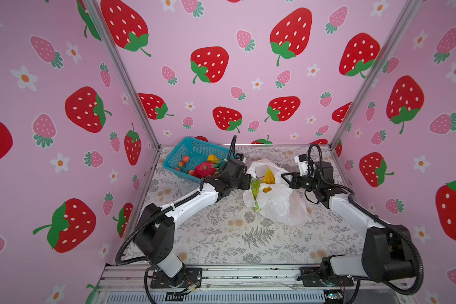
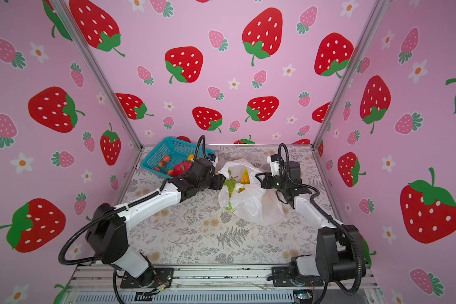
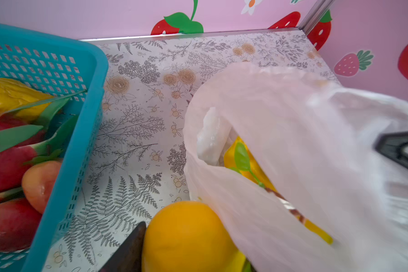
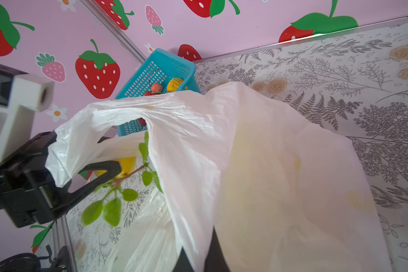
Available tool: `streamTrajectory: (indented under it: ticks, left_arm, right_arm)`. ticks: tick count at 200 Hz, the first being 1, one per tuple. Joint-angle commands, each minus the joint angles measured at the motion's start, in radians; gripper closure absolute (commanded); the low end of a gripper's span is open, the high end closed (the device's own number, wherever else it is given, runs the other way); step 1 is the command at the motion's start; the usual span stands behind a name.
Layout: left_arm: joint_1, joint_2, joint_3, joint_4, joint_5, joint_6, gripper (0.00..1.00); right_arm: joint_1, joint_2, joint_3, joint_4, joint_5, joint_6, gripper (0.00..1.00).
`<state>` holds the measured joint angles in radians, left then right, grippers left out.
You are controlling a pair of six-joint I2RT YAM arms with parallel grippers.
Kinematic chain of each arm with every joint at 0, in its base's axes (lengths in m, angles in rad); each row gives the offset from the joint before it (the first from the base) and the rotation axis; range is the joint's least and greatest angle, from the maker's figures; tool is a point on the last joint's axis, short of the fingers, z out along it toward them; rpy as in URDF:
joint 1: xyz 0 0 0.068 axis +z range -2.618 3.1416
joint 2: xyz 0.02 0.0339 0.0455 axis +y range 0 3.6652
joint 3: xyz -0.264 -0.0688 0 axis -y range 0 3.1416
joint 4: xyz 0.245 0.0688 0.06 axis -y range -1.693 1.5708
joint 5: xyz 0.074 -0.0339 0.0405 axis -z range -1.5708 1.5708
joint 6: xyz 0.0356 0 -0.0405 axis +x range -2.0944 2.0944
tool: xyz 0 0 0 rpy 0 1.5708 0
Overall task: Place the fake fruits into the plastic bag and tie a complex knot
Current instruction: 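Lower the yellow pear into the bag and open the left gripper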
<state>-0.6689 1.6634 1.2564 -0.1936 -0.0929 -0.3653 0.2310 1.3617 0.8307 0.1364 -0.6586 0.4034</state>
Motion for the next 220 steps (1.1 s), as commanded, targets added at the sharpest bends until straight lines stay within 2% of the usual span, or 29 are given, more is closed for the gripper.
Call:
streamTrajectory:
  ticks: [1,29,47,108,134,185,220]
  left_arm:
    - [-0.005,0.061,0.060,0.078,0.011,-0.107,0.52]
    - [-0.010,0.131,0.090,0.156,0.058,-0.214,0.52]
    - [-0.028,0.164,0.115,0.164,0.066,-0.241,0.52]
    - [-0.088,0.271,0.177,0.176,0.022,-0.253,0.45]
    - [-0.103,0.309,0.202,0.147,0.098,-0.189,0.39]
    - [-0.096,0.198,0.059,0.198,0.271,-0.089,0.23]
    - [-0.066,0.114,0.006,0.158,0.331,-0.042,0.13]
  right_arm:
    - [-0.002,-0.033,-0.007,0.031,-0.019,0.012,1.00]
    - [-0.002,-0.033,-0.011,0.032,-0.022,0.013,1.00]
    - [-0.002,-0.038,-0.016,0.031,-0.022,0.012,1.00]
    - [0.003,-0.029,-0.015,0.050,-0.042,0.023,1.00]
    - [0.002,-0.040,-0.007,0.031,-0.028,0.008,1.00]
    - [0.001,-0.053,-0.001,0.009,0.004,-0.012,1.00]
    - [-0.004,-0.057,0.000,0.005,0.013,-0.015,1.00]
